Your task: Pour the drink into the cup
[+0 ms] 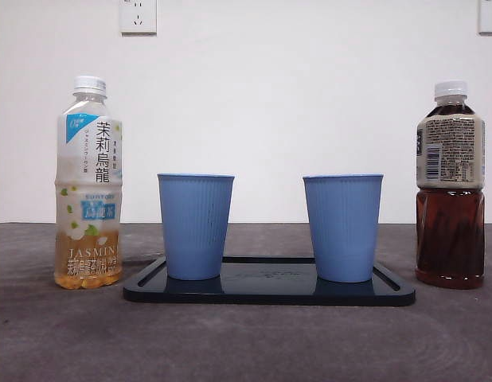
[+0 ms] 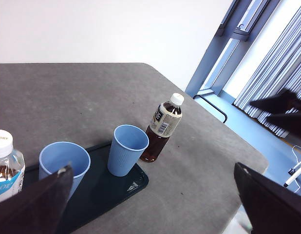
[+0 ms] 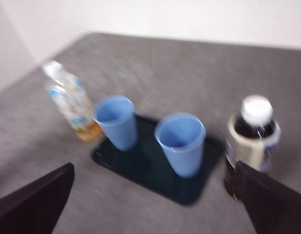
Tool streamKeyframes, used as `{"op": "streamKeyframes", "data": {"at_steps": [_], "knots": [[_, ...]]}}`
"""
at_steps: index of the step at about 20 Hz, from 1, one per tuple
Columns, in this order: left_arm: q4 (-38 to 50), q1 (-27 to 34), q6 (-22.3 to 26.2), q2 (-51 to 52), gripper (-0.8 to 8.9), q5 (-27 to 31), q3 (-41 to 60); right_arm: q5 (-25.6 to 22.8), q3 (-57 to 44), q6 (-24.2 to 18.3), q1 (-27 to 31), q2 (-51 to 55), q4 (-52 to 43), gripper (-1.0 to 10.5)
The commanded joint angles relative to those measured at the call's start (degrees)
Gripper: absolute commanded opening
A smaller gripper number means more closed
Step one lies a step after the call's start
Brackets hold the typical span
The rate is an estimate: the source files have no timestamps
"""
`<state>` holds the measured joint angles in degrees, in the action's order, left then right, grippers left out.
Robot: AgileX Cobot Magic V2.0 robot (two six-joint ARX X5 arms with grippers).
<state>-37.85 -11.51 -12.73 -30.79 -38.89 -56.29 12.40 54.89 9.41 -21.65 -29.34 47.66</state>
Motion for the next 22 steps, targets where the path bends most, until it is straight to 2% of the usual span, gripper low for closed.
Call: {"op": "streamKeyframes", "data": {"at_steps": [1, 3, 9, 11, 14, 18, 22], "knots": [[0.57, -0.2, 1.46, -0.28, 5.31, -0.02, -1.31, -2.95, -3.76, 1.73, -0.24, -0.44, -1.29, 5.3], [0.57, -0.2, 1.57, -0.28, 5.31, 0.11, -1.31, -4.17, -7.61, 2.84, -0.24, -0.44, -4.87, 5.3], [0.57, -0.2, 1.57, -0.76, 5.31, 0.13, -1.31, -13.31, -19.5, 5.2, -0.24, -0.63, -19.74, 5.3], [0.57, -0.2, 1.57, -0.81, 5.31, 0.13, -1.31, -15.93, -24.98, 6.27, -0.24, -1.68, -28.22, 5.3], [0.57, -0.2, 1.57, -0.81, 5.31, 0.13, -1.31, -17.27, -32.11, 6.23, -0.24, -5.57, -40.85, 5.3], [0.26, -0.22, 2.1, -0.81, 5.31, 0.13, -1.31, -22.75, -38.05, 4.96, -0.13, -12.52, -54.69, 5.3], [-1.49, -0.81, 6.6, -0.81, 5.3, 0.63, -1.31, -22.69, -38.82, 4.87, 1.14, -19.93, -65.13, 5.3]]}}
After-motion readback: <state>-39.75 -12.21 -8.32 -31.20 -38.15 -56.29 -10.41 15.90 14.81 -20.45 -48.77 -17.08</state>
